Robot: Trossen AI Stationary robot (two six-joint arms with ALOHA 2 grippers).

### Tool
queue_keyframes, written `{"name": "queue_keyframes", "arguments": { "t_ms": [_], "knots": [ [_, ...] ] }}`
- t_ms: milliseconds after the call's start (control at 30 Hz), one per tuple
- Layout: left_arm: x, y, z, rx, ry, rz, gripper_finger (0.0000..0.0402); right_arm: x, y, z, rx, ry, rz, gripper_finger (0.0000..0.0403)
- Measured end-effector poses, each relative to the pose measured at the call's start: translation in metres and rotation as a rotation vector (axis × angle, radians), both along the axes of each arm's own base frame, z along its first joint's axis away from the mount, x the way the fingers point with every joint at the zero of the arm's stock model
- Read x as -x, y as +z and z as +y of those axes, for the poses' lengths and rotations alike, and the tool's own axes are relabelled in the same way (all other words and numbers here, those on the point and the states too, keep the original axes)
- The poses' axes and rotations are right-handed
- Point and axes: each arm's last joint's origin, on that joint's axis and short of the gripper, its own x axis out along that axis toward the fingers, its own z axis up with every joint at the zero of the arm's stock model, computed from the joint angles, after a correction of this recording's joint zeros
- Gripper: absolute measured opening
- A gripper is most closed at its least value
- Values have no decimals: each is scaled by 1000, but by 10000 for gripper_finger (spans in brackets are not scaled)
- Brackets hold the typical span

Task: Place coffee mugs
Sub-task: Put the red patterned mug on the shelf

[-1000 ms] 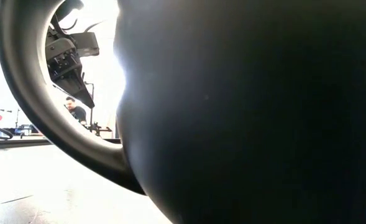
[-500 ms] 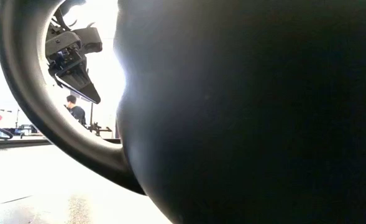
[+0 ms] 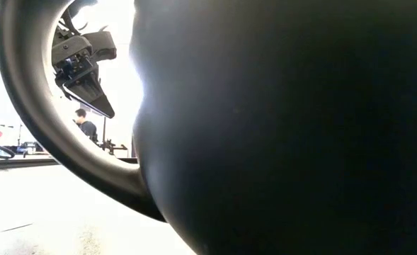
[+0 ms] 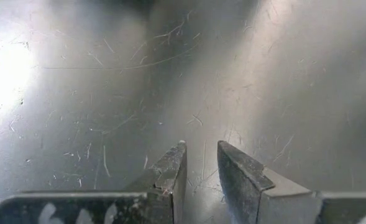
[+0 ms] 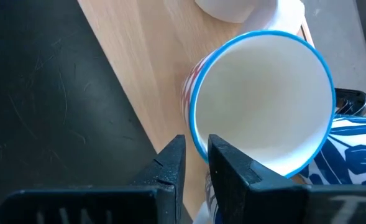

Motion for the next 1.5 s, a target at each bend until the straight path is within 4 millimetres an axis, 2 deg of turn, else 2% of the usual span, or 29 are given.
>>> {"name": "queue_keyframes", "arguments": {
  "t_ms": [433, 833, 1500],
  "knots": [
    [1, -1, 0, -5, 3, 9, 71, -7, -16, -5, 10, 16, 60, 58],
    [1, -1, 1, -21, 6, 17, 71, -8, -14, -9, 34, 8, 46, 22],
    [2, -2, 2, -43, 22, 29, 71, -3, -10, -38, 123, 0, -41, 23]
  ]
}}
